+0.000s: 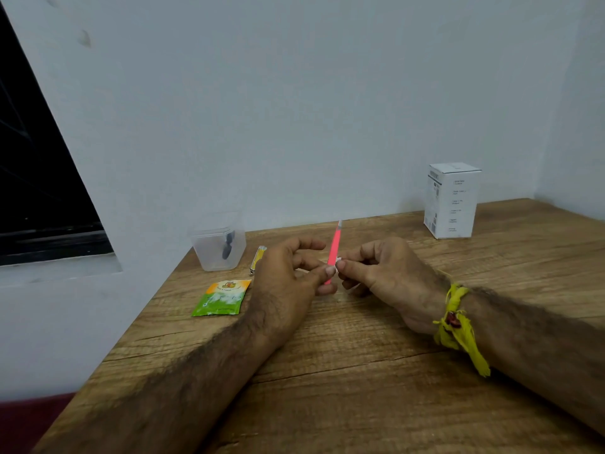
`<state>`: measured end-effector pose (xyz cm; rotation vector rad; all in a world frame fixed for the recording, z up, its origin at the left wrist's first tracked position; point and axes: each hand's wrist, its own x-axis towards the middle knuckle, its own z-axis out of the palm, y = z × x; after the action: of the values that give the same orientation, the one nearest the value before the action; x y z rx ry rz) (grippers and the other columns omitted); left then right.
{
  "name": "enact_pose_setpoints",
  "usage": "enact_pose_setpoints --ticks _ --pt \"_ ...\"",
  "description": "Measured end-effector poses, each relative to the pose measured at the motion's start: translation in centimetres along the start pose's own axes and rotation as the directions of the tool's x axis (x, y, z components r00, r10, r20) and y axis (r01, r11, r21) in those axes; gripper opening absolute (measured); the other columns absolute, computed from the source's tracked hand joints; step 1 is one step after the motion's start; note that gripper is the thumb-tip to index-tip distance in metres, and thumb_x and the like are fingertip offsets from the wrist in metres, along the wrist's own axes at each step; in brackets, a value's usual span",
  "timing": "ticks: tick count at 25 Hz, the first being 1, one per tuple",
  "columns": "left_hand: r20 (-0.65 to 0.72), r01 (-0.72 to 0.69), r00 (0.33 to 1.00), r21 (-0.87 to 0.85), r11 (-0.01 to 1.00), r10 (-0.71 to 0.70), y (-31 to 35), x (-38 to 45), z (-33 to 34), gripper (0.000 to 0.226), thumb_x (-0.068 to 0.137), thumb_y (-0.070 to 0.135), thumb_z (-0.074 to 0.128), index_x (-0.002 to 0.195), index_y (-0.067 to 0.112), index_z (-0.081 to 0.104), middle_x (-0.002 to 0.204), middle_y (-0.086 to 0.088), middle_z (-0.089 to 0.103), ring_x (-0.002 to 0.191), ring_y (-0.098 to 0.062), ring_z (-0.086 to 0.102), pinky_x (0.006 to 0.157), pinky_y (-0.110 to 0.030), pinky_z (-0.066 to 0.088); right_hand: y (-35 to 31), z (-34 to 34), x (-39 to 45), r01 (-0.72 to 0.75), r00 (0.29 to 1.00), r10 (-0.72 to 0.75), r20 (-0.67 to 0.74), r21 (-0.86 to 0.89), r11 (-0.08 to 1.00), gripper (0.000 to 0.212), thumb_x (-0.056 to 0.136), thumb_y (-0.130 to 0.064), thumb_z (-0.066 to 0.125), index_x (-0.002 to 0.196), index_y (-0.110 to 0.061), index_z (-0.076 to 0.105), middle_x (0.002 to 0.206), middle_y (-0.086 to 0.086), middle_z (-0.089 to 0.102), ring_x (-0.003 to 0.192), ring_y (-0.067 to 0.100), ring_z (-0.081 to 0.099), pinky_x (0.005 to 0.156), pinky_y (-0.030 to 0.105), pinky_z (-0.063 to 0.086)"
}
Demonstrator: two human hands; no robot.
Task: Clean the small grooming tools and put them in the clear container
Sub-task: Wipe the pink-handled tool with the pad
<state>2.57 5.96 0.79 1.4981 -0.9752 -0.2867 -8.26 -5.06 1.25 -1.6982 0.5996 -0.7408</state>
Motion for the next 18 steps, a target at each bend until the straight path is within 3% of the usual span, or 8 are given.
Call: enact_pose_setpoints --ticks 3,7,10,14,18 --pt "0.020 -0.024 1.000 0.047 0.999 0.023 0.12 -0.11 -0.07 0.033 0.085 0.000 0.076 0.114 0.010 0.065 0.080 -0.010 0.076 0.068 -0.021 0.076 0.065 -0.029 0.063 0.07 -0.07 0.03 0.013 0.999 -0.012 -0.035 0.019 1.000 0.008 0.089 -0.010 0.073 0.082 -0.006 0.074 0.075 0.009 0.071 0.067 0.014 0.064 0.053 0.023 0.050" --pt "0.022 -0.027 0.999 0.051 0.998 0.026 -0.01 -0.06 -0.08 0.033 0.086 0.001 0.076 0.115 0.011 0.064 0.081 -0.009 0.077 0.069 -0.022 0.077 0.069 -0.034 0.064 0.00 -0.22 0.13 0.004 1.000 -0.003 0.031 -0.033 0.999 0.006 0.088 -0.011 0.074 0.083 -0.008 0.077 0.072 0.006 0.071 0.064 0.011 0.063 0.054 0.021 0.048" --pt "0.026 -0.015 1.000 0.039 0.999 0.014 -0.05 0.01 -0.06 0.032 0.085 0.000 0.076 0.114 0.008 0.065 0.081 -0.012 0.076 0.068 -0.024 0.077 0.070 -0.037 0.064 0.11 -0.35 0.34 -0.009 1.000 0.010 -0.022 0.041 0.999 0.008 0.088 -0.012 0.074 0.082 -0.008 0.076 0.078 0.010 0.073 0.070 0.014 0.066 0.056 0.025 0.049" --pt "0.031 -0.014 0.999 0.031 0.999 0.013 -0.17 0.13 -0.14 0.030 0.086 0.000 0.075 0.113 0.009 0.066 0.083 -0.013 0.076 0.070 -0.023 0.077 0.071 -0.036 0.064 0.06 -0.03 0.04 -0.005 1.000 0.005 0.014 -0.018 1.000 0.007 0.088 -0.013 0.074 0.083 -0.008 0.076 0.076 0.008 0.073 0.067 0.011 0.064 0.054 0.021 0.049" --pt "0.042 0.021 0.999 0.017 1.000 -0.022 -0.48 0.27 -0.17 0.028 0.087 -0.001 0.074 0.112 0.011 0.067 0.084 -0.014 0.074 0.070 -0.025 0.077 0.071 -0.036 0.064 -0.02 -0.52 0.76 -0.014 0.989 0.048 -0.137 0.236 0.972 0.009 0.088 -0.013 0.073 0.084 -0.004 0.073 0.075 0.006 0.070 0.072 0.016 0.067 0.059 0.028 0.052"
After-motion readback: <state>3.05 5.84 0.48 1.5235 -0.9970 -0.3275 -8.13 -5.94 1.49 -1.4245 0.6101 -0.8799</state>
